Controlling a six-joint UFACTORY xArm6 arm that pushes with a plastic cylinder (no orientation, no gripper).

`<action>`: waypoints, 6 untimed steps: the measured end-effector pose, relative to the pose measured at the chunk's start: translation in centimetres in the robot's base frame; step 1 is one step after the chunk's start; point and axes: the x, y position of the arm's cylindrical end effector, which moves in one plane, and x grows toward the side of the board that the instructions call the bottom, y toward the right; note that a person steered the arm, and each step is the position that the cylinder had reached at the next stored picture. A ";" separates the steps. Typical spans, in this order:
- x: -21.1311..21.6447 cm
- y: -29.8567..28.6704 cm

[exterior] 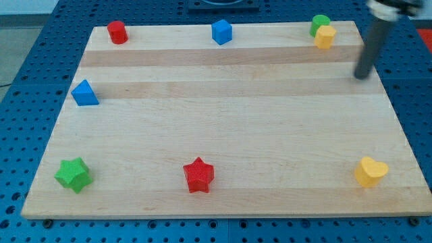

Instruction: Move your arm to the top of the green circle

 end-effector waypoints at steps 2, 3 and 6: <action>20.5 1.5; 23.0 -1.0; 15.9 -10.8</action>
